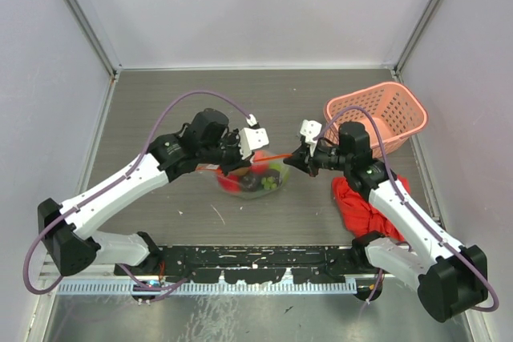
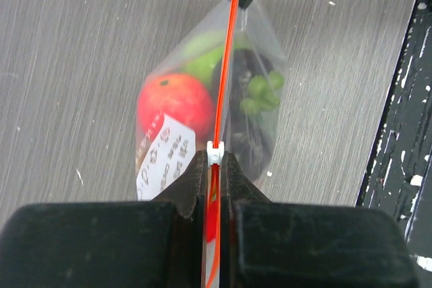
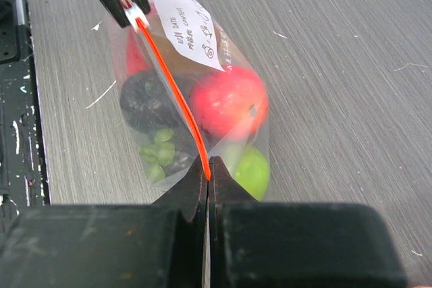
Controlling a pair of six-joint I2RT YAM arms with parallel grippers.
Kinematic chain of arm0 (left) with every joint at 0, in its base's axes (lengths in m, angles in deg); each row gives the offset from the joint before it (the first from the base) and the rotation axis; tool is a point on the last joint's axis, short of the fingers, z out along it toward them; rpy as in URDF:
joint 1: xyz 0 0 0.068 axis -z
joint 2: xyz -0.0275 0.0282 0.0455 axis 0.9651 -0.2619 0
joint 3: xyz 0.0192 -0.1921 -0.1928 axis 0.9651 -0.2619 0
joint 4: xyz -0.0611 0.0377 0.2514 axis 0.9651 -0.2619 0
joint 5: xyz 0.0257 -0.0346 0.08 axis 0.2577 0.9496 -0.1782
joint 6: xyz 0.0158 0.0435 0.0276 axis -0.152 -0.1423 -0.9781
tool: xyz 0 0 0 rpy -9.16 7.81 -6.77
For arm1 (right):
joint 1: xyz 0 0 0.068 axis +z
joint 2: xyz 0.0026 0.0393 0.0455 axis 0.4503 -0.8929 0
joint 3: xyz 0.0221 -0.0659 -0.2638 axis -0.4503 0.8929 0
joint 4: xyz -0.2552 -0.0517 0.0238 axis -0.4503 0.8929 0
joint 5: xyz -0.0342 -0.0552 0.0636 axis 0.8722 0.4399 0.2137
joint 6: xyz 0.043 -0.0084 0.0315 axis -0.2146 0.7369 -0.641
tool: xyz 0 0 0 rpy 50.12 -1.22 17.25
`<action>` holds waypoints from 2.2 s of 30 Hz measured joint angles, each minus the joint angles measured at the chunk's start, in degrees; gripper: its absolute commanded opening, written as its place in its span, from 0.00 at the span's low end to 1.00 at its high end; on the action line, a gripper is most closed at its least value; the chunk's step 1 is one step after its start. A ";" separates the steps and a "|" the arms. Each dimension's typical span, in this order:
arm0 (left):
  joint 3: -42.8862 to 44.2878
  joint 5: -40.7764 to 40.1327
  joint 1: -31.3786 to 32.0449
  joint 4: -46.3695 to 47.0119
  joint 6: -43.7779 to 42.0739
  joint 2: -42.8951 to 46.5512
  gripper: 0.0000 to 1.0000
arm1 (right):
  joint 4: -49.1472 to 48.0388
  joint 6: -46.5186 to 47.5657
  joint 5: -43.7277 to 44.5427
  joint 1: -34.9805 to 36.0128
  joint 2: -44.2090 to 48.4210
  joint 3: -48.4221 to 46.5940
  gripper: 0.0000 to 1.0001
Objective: Place the food in the zip-top bag and seal the zipper
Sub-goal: Zip the zipper food storage bag at the center of the board, then place the zipper food storage bag at the center of the board.
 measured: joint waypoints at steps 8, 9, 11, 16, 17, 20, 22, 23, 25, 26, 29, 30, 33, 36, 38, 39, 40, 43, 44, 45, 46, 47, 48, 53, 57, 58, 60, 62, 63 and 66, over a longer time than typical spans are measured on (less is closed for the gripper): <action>-2.82 -7.93 -0.11 -3.02 2.91 4.22 0.00 | 0.72 -1.66 4.17 -0.72 1.49 0.00 0.01; -3.15 -8.90 -0.13 -3.30 3.15 4.61 0.00 | 0.83 -1.97 4.87 -0.79 1.68 0.00 0.01; -3.96 -10.58 -0.20 -3.67 4.00 5.33 0.00 | 0.94 -2.54 6.05 -1.01 2.10 0.00 0.01; -5.99 -14.43 -0.87 -4.09 5.70 6.86 0.00 | 1.16 -3.87 9.22 -1.38 2.71 0.00 0.01; -6.23 -14.99 -1.03 -4.15 5.86 7.04 0.00 | 1.16 -4.07 9.70 -1.44 2.82 0.00 0.01; -6.78 -16.68 -1.84 -4.44 6.54 7.54 0.00 | 1.20 -4.70 11.41 -1.60 2.99 0.00 0.01; -7.10 -17.49 -2.51 -4.55 7.19 7.89 0.00 | 1.20 -5.07 12.55 -1.84 2.99 -0.02 0.01; -7.32 -17.84 -3.06 -4.68 7.41 8.13 0.00 | 1.20 -5.27 13.03 -1.95 2.99 -0.02 0.01; -7.61 -18.49 -4.20 -5.09 7.78 8.41 0.00 | 1.20 -5.53 13.97 -2.21 2.99 -0.13 0.01; -7.69 -18.99 -4.98 -5.53 8.20 8.48 0.00 | 1.27 -5.70 14.62 -2.40 2.97 -0.31 0.01; -7.96 -19.93 -7.08 -5.92 9.20 8.48 0.00 | 1.14 -6.29 15.61 -3.08 2.84 -0.68 0.01; -8.02 -19.96 -7.67 -5.79 9.84 8.48 0.00 | 1.01 -6.49 15.58 -3.13 2.67 -0.74 0.01; -8.02 -19.98 -9.03 -5.09 10.97 8.50 0.00 | 0.37 -7.45 15.30 -3.19 1.42 -1.25 0.01; -8.02 -20.00 -9.94 -4.61 11.93 8.48 0.00 | -1.01 -8.00 14.84 -3.26 -0.46 -1.90 0.01; -7.93 -20.04 -10.23 -4.46 12.13 8.46 0.00 | -2.34 -8.52 14.56 -3.41 -2.01 -2.49 0.01; -7.69 -20.13 -10.34 -4.48 12.13 8.31 0.00 | -3.21 -8.70 14.43 -3.54 -3.13 -2.95 0.01; -6.80 -20.50 -10.49 -4.35 12.11 7.74 0.00 | -3.98 -8.83 14.47 -3.69 -4.44 -3.63 0.00; -4.81 -21.49 -11.02 -4.13 12.04 5.99 0.00 | -6.54 -8.94 15.37 -4.13 -9.14 -6.34 0.01; -3.58 -22.10 -11.13 -4.09 11.96 4.90 0.00 | -7.58 -8.98 15.93 -4.28 -10.64 -7.17 0.01; -2.49 -22.69 -11.30 -3.69 11.91 3.87 0.00 | -8.61 -9.05 16.50 -4.39 -11.67 -7.67 0.01; -1.79 -23.21 -11.39 -3.21 11.87 3.17 0.00 | -9.84 -9.16 16.98 -4.55 -12.57 -8.00 0.01; -1.33 -23.78 -11.47 -2.56 11.82 2.62 0.00 | -10.75 -9.18 17.22 -4.66 -13.00 -8.07 0.01; -1.09 -24.09 -11.54 -2.21 11.80 2.36 0.00 | -11.58 -9.35 17.31 -4.79 -13.35 -8.09 0.01; -1.27 -24.28 -11.74 -1.97 12.24 2.27 0.00 | -14.78 -10.88 16.39 -4.87 -13.31 -7.15 0.03; -5.42 -22.03 -11.78 -1.29 14.91 4.42 0.02 | -18.14 -14.53 15.04 -5.07 -9.40 0.57 0.11; -7.23 -21.07 -11.76 -1.22 16.06 5.46 0.02 | -18.58 -15.93 14.36 -5.07 -7.78 3.26 0.13; -10.58 -19.30 -11.76 -1.40 18.10 7.67 0.04 | -19.56 -18.88 13.20 -5.05 -4.85 7.74 0.16; -13.35 -17.57 -11.80 -1.60 20.74 9.75 0.05 | -20.55 -21.75 12.55 -5.18 -2.51 10.91 0.20; -14.47 -16.63 -11.80 -1.70 21.86 10.78 0.07 | -20.81 -23.39 12.15 -5.22 -1.16 12.39 0.23; -17.29 -14.12 -11.80 -1.90 25.40 13.90 0.16 | -21.16 -27.39 11.23 -5.22 3.54 15.78 0.33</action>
